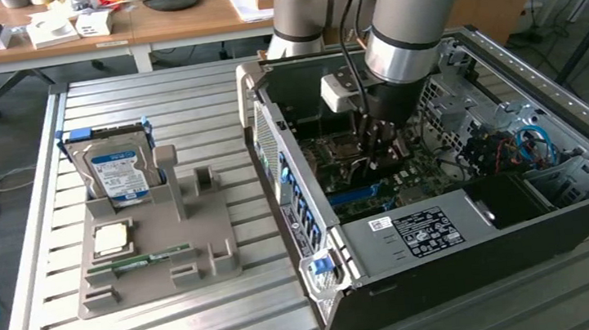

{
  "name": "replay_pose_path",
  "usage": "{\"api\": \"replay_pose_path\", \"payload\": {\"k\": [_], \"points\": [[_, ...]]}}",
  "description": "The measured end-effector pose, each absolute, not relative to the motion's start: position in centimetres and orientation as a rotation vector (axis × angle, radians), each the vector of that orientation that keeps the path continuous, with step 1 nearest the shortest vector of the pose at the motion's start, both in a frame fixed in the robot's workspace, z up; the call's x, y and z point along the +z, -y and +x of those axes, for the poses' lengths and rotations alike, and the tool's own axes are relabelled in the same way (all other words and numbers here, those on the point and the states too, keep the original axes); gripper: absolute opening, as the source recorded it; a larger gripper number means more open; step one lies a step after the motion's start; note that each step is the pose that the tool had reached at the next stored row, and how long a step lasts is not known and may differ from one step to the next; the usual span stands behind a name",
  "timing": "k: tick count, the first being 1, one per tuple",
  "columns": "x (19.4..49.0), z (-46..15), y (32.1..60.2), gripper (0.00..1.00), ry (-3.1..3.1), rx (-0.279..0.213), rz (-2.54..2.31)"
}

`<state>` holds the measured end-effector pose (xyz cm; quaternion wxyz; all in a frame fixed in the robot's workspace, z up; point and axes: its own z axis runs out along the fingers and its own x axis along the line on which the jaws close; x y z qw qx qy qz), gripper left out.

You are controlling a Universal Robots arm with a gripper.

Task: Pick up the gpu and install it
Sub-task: 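Insert the gpu into the slot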

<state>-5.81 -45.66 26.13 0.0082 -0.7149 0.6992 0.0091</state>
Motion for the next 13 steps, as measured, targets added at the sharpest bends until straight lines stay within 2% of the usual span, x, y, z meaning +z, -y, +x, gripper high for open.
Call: {"api": "replay_pose_path", "payload": {"k": [13], "points": [[25.93,-6.32,45.65,0.26,-2.186,0.028,-2.233]]}}
